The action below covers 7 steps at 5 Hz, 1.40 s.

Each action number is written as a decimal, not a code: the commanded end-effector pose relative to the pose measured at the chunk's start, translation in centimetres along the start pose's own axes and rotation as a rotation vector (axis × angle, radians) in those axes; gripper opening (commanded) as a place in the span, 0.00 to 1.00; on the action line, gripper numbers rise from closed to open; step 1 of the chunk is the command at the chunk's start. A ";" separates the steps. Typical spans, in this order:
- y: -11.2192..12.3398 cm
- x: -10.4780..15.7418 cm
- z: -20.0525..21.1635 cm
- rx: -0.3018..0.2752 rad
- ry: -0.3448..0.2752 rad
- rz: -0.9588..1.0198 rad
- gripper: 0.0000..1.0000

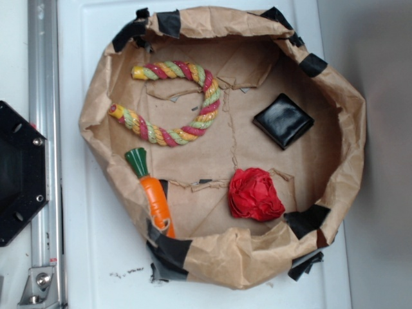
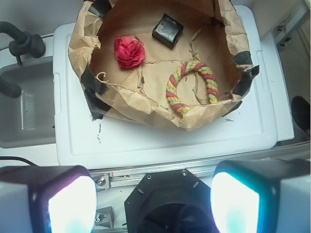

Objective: Grab the black box.

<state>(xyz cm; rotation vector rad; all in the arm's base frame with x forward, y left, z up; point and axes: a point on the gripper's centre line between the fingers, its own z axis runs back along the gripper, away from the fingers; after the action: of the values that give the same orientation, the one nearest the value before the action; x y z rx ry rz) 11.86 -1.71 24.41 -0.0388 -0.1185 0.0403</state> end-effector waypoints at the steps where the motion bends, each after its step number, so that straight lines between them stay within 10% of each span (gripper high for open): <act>1: 0.0 0.0 0.0 0.000 0.000 0.000 1.00; 4: 1.3 11.8 -6.7 -0.042 -0.179 0.364 1.00; 7: 3.0 12.6 -10.2 -0.066 -0.191 0.536 1.00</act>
<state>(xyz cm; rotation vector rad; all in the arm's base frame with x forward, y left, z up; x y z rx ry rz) 25.15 0.07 14.60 -0.1263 -0.2643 0.5513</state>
